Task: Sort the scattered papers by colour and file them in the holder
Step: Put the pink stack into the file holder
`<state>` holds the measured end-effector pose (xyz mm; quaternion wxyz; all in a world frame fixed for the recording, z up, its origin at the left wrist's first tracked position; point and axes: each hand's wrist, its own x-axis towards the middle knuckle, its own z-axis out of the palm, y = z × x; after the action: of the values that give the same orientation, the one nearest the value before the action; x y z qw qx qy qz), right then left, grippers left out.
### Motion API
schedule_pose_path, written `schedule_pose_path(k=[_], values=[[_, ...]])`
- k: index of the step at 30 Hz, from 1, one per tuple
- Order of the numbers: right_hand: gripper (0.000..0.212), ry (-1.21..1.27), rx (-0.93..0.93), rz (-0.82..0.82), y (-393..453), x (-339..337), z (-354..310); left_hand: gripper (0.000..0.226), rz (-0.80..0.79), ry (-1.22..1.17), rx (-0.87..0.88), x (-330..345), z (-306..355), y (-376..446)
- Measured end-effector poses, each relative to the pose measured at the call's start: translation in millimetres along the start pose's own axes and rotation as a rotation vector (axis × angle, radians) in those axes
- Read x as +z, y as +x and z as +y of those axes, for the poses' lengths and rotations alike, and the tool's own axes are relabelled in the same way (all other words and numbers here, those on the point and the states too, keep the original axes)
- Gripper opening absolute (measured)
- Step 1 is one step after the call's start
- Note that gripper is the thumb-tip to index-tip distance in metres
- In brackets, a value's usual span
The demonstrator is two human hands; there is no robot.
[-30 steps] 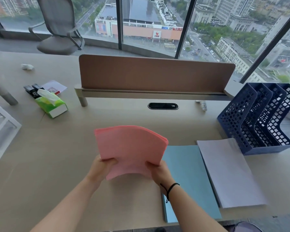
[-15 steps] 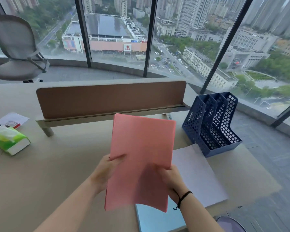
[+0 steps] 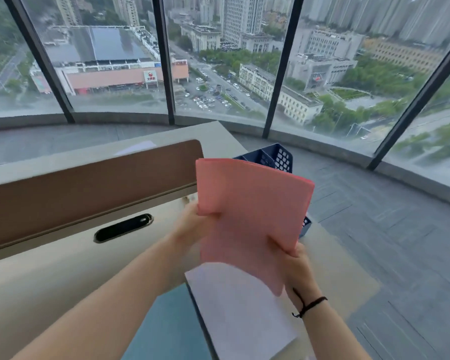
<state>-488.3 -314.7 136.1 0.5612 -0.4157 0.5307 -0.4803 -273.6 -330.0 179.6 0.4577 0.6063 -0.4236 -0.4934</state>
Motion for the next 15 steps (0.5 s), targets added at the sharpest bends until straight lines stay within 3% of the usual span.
schedule_pose_path(k=[2,7,15], values=[[0.028,-0.022,-0.040,0.063,27,-19,-8,0.033,-0.011,0.103,0.051,25,18,35],[0.021,-0.030,-0.042,0.172,81,-48,-3,0.024,-0.017,0.277,0.154,65,47,102],[0.020,0.020,-0.001,0.153,128,-34,16,0.022,0.001,0.422,0.167,68,56,168]])
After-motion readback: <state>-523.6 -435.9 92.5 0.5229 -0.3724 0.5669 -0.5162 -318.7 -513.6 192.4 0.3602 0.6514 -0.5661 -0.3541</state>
